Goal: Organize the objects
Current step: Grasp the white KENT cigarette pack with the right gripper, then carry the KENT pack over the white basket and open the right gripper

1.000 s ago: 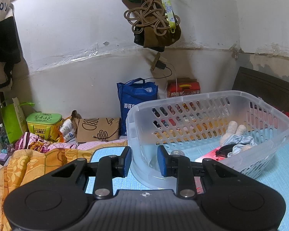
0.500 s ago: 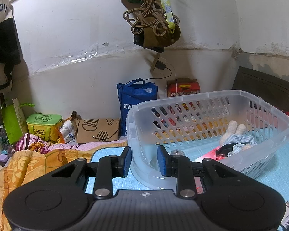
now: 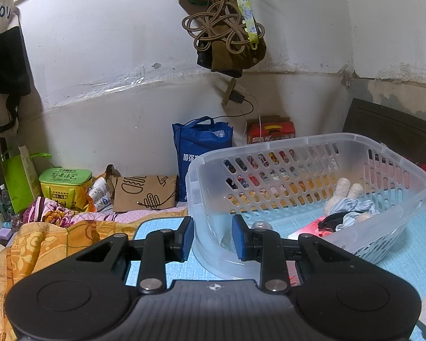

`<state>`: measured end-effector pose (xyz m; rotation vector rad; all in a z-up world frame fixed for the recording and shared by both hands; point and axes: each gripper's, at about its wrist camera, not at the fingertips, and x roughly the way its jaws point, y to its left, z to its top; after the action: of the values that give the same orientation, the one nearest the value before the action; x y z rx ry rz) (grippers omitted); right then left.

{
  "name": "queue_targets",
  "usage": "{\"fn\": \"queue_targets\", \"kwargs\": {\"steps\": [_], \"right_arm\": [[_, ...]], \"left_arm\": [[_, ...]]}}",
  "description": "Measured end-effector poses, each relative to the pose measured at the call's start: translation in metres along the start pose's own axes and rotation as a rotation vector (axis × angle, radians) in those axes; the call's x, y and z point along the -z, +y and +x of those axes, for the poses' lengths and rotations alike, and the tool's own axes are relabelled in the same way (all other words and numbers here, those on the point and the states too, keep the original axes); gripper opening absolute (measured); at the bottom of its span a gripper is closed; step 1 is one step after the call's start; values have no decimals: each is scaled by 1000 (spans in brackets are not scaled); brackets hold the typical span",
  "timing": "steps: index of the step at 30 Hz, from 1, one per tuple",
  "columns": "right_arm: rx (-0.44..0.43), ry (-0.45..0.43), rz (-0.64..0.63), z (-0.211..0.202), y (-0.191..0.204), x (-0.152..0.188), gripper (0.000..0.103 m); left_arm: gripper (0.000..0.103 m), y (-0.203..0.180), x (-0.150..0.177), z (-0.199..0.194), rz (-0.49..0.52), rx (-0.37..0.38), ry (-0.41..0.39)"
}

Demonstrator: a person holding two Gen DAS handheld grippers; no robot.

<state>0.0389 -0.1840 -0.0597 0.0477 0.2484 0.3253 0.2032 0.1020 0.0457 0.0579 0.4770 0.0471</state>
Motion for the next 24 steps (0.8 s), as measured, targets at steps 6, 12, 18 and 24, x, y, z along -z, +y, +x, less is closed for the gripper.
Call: {"fn": "queue_targets", "kwargs": {"steps": [6, 12, 18, 24], "right_arm": [[-1, -11, -2, -2, 0, -5, 18], [-4, -33, -15, -4, 3, -16, 18], [-15, -69, -27, -4, 3, -39, 18], [-23, -102, -63, 1, 8, -66, 18]], "left_arm": [[33, 0, 0, 0, -1, 1, 0], [33, 0, 0, 0, -1, 0, 0], [33, 0, 0, 0, 0, 1, 0], [33, -1, 0, 0, -4, 4, 1]]}}
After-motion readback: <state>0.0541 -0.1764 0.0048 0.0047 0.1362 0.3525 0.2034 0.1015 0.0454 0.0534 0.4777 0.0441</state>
